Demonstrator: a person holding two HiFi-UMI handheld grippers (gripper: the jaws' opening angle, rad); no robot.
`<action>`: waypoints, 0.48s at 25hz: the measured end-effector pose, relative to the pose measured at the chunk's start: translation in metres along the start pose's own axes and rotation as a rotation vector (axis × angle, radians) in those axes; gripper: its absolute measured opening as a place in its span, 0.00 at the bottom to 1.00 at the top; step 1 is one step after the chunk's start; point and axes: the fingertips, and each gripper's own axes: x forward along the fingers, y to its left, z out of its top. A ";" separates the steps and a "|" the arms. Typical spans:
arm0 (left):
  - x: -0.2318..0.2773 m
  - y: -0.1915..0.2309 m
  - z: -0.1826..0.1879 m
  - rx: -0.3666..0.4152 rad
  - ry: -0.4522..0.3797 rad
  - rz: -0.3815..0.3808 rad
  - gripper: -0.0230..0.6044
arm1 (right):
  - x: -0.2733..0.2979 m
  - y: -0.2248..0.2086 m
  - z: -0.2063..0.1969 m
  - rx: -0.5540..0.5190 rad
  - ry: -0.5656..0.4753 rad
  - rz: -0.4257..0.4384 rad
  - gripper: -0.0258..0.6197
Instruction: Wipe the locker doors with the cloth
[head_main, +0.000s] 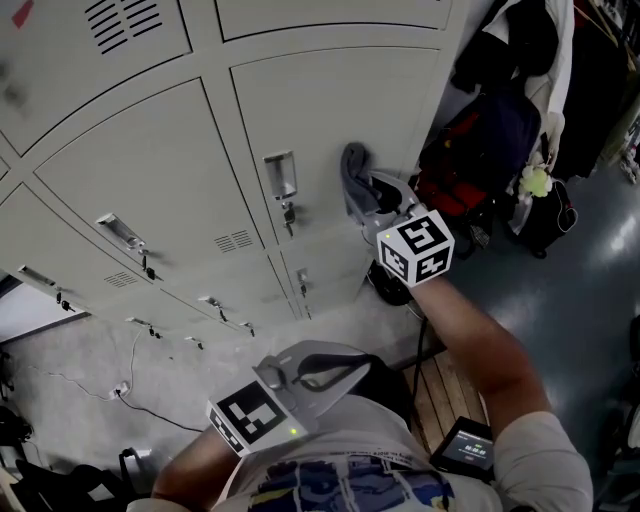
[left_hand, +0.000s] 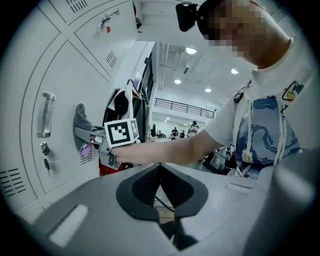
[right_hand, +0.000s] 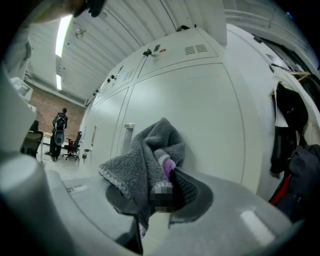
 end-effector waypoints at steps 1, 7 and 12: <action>-0.002 0.000 0.000 0.000 0.001 0.003 0.04 | 0.004 0.009 0.001 -0.002 -0.001 0.016 0.20; -0.014 0.003 -0.003 -0.007 0.012 0.020 0.04 | 0.026 0.058 0.004 -0.028 0.000 0.109 0.20; -0.020 0.007 -0.007 -0.020 -0.010 0.036 0.04 | 0.040 0.088 0.006 -0.040 0.001 0.159 0.20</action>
